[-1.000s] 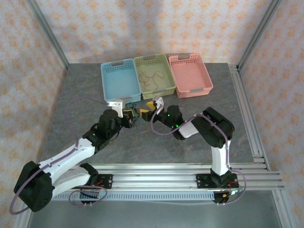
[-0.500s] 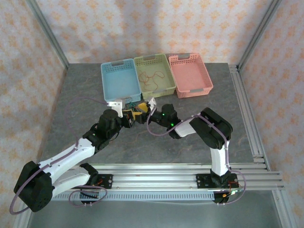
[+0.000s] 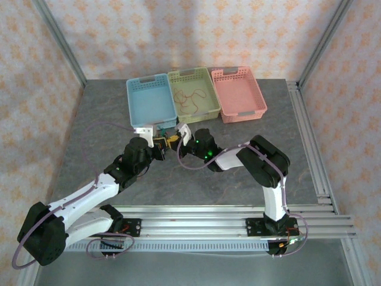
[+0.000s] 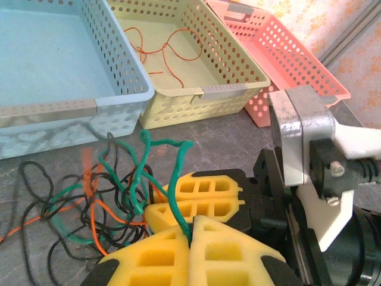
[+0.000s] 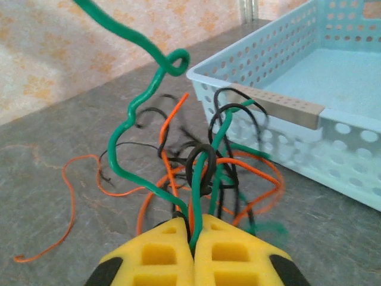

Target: Untangle the cables

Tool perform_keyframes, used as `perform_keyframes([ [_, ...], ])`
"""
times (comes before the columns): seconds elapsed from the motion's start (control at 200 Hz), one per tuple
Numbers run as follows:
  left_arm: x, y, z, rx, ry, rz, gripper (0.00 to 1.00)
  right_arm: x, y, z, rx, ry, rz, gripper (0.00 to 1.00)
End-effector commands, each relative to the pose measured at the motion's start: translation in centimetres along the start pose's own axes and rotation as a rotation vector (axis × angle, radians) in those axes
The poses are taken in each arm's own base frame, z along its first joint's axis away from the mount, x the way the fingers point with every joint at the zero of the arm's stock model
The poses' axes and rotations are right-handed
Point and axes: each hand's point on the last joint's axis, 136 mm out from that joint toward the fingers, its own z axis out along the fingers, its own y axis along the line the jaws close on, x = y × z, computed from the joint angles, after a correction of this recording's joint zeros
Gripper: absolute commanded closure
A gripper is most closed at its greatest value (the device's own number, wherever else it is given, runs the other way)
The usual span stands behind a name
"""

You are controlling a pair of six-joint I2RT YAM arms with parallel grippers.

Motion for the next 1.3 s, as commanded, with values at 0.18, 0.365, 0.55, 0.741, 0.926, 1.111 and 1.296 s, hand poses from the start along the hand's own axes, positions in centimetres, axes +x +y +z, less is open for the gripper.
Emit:
perform_keyframes([
  [0.18, -0.9, 2.6, -1.2, -0.133, -0.081, -0.054, 1.00, -3.0, -6.2, -4.0, 0.262, -0.188, 0.083, 1.00],
  [0.365, -1.2, 4.7, -2.2, -0.235, -0.124, -0.090, 1.00, -3.7, -9.7, -6.5, 0.362, -0.292, 0.194, 1.00],
  [0.55, -1.2, 6.8, -3.0, -0.335, -0.154, -0.133, 1.00, -3.7, -11.4, -8.0, 0.447, -0.327, 0.218, 1.00],
  [0.741, -1.2, 8.2, -3.7, -0.400, -0.175, -0.167, 1.00, -3.7, -12.1, -8.8, 0.486, -0.350, 0.231, 1.00],
  [0.926, -1.1, 8.9, -4.0, -0.422, -0.186, -0.190, 1.00, -3.9, -12.4, -9.1, 0.486, -0.366, 0.237, 1.00],
  [1.111, -1.1, 8.6, -3.8, -0.396, -0.179, -0.185, 1.00, -4.4, -11.0, -8.4, 0.388, -0.377, 0.226, 1.00],
  [1.296, -1.1, 7.0, -2.5, -0.320, -0.135, -0.159, 1.00, -5.2, -8.8, -7.5, 0.248, -0.376, 0.207, 1.00],
])
